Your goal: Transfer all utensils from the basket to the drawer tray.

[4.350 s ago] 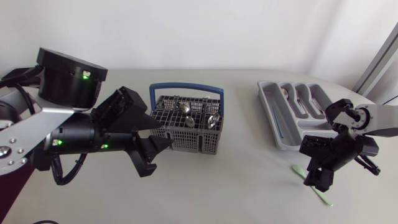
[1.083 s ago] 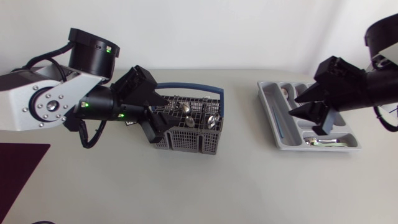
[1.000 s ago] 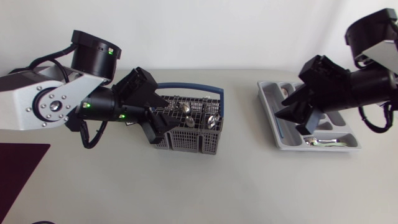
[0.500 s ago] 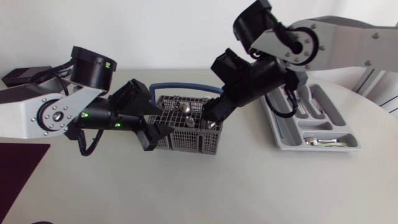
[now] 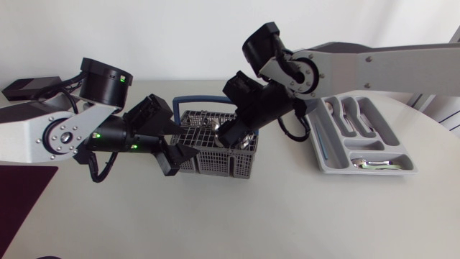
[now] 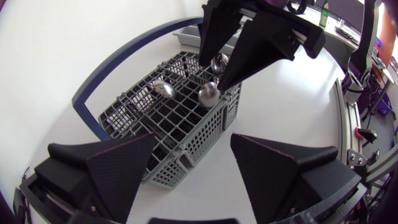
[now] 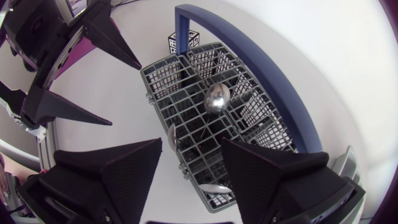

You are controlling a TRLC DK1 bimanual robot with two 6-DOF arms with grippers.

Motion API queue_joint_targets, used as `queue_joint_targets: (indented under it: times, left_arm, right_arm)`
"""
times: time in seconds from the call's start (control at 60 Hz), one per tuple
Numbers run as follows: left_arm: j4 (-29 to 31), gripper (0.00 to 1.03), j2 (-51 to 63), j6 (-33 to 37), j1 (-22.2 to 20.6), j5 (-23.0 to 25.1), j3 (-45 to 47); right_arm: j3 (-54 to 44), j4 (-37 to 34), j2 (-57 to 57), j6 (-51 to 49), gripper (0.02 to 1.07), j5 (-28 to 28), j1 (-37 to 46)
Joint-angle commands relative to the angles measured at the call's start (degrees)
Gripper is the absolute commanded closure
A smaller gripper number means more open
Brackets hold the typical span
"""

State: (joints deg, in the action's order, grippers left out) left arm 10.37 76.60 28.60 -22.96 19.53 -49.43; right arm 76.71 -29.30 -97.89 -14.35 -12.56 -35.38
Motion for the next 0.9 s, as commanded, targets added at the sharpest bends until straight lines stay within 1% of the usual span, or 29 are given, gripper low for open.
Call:
queue_joint_targets:
  times: [0.0,0.1,0.2,0.25,0.333,0.433,0.583,0.633,0.883]
  left_arm:
    - [-0.70,0.17,0.22,1.28,0.37,0.86,1.53]
    - [-0.97,0.17,0.39,1.28,0.37,0.86,1.62]
    - [-1.14,0.17,0.48,1.28,0.37,0.86,1.70]
    - [-1.14,0.17,0.39,1.28,0.37,0.86,1.62]
    - [-0.88,0.17,0.48,1.02,0.37,0.77,1.18]
    - [0.53,0.17,0.04,1.02,0.28,0.42,0.56]
    - [1.14,0.17,-1.71,1.63,0.37,-0.37,1.18]
    - [1.14,0.17,-2.07,1.72,0.46,-0.37,1.35]
    - [1.49,0.17,-2.86,1.90,0.46,-0.46,1.88]
  right_arm:
    - [-1.12,0.91,-2.31,0.37,0.54,0.43,-1.45]
    - [-0.86,1.70,-3.72,0.55,0.58,1.48,-2.68]
    - [0.02,1.70,-5.56,1.25,0.73,2.63,-3.65]
    - [0.72,1.61,-6.18,2.22,0.83,2.63,-3.65]
    - [1.60,1.35,-6.53,2.92,0.97,2.63,-3.65]
    - [1.78,1.53,-5.74,3.54,1.00,2.54,-3.65]
    - [1.96,1.70,-4.86,3.80,1.00,2.27,-3.74]
    - [2.22,1.70,-4.86,3.98,1.01,2.27,-3.65]
    - [3.01,1.35,-2.05,4.59,1.01,2.27,-3.47]
